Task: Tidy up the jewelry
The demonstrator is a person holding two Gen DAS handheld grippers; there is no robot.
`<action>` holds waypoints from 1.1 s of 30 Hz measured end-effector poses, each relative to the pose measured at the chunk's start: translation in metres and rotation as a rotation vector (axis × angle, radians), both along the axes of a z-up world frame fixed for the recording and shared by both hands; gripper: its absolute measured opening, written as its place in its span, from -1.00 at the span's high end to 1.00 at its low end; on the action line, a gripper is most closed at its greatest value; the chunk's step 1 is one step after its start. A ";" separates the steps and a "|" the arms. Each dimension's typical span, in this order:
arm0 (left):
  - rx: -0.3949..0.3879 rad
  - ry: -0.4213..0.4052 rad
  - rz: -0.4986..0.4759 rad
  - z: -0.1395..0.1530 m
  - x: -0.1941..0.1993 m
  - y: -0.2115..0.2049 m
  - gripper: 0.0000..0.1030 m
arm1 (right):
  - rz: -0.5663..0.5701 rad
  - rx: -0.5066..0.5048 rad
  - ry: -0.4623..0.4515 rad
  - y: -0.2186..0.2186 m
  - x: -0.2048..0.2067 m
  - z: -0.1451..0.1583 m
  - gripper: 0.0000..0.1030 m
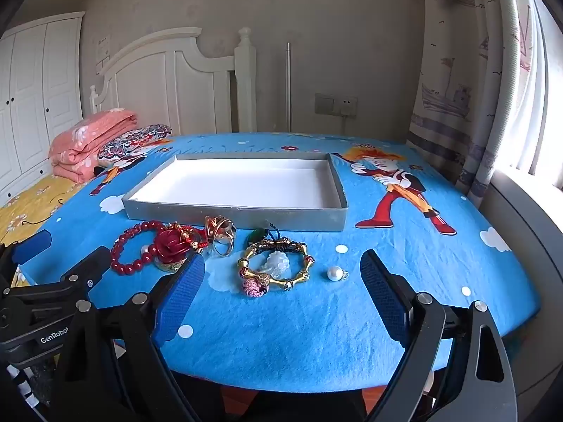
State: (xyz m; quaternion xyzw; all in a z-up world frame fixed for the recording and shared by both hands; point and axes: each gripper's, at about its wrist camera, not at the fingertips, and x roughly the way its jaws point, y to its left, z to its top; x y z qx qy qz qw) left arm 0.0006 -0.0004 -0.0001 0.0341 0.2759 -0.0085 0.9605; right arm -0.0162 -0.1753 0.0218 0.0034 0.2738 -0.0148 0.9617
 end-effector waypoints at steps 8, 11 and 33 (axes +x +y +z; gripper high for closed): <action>0.001 -0.005 0.008 -0.002 -0.002 0.003 -0.91 | -0.001 0.001 -0.003 0.001 0.000 -0.001 -0.64; -0.001 -0.004 0.009 -0.002 -0.003 0.002 -0.91 | 0.000 0.006 0.000 0.000 0.000 -0.001 -0.64; -0.014 0.014 0.009 -0.003 -0.002 0.004 -0.91 | 0.001 0.010 0.007 0.002 0.000 -0.004 -0.64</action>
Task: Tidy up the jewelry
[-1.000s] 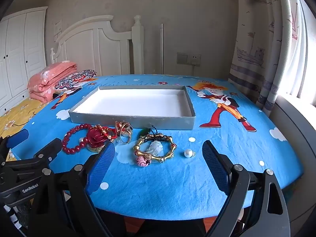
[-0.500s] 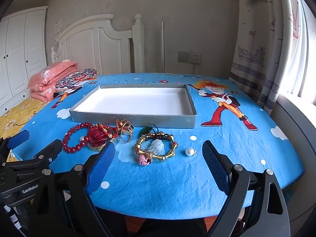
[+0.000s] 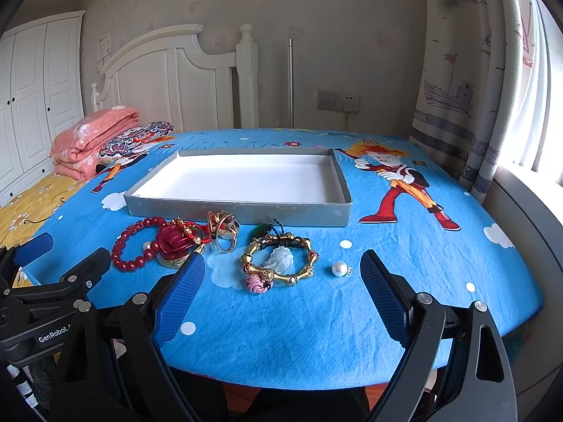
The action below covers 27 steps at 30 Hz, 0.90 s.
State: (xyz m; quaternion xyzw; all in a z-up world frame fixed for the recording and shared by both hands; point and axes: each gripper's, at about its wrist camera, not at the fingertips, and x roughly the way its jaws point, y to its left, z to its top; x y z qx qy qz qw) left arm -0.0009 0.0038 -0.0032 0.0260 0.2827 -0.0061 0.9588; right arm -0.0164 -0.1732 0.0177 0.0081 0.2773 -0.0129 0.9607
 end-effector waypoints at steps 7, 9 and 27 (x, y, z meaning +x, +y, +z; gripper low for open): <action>-0.001 0.001 0.000 0.000 0.000 0.000 -0.91 | 0.001 0.001 0.001 -0.001 0.001 0.000 -0.64; -0.001 0.001 0.000 0.000 0.000 0.000 -0.91 | 0.000 0.002 0.001 -0.001 0.001 0.000 -0.64; -0.007 -0.006 -0.009 0.003 -0.002 -0.001 -0.91 | 0.000 0.005 0.005 -0.004 -0.002 0.002 -0.64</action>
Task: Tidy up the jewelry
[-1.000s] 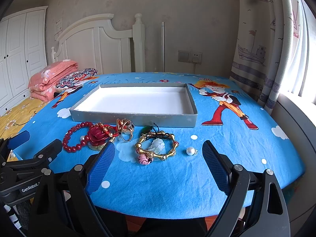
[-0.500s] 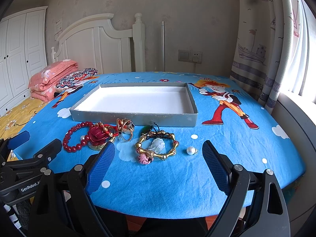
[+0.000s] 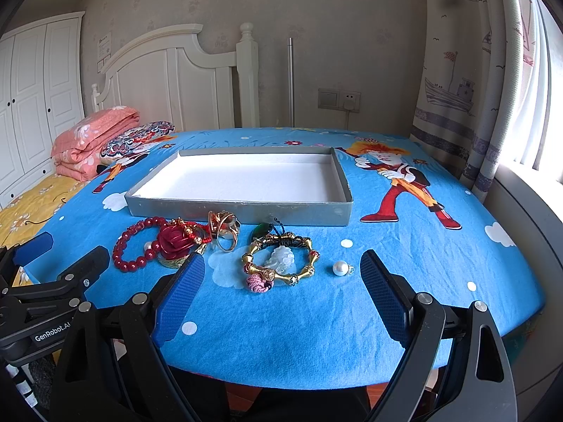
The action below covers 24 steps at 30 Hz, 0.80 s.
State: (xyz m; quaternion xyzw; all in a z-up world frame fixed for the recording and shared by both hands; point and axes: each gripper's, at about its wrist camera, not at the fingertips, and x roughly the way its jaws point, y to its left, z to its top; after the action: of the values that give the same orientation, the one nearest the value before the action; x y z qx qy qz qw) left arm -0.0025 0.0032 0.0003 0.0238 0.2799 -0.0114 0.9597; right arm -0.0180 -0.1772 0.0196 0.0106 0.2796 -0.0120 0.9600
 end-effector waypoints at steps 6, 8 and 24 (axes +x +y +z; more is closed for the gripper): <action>-0.007 0.001 -0.006 0.001 -0.001 0.001 -0.91 | 0.001 0.000 0.000 0.003 0.002 -0.002 -0.64; -0.010 -0.002 -0.010 0.001 -0.001 0.001 -0.91 | 0.001 0.001 0.001 0.002 0.002 -0.001 -0.64; -0.029 -0.013 -0.024 0.004 -0.006 0.004 -0.91 | 0.001 0.002 0.000 0.003 0.001 -0.001 -0.64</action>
State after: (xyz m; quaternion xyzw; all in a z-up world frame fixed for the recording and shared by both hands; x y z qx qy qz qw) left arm -0.0081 0.0075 0.0047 0.0135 0.2730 -0.0267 0.9615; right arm -0.0167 -0.1740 0.0189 0.0114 0.2799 -0.0110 0.9599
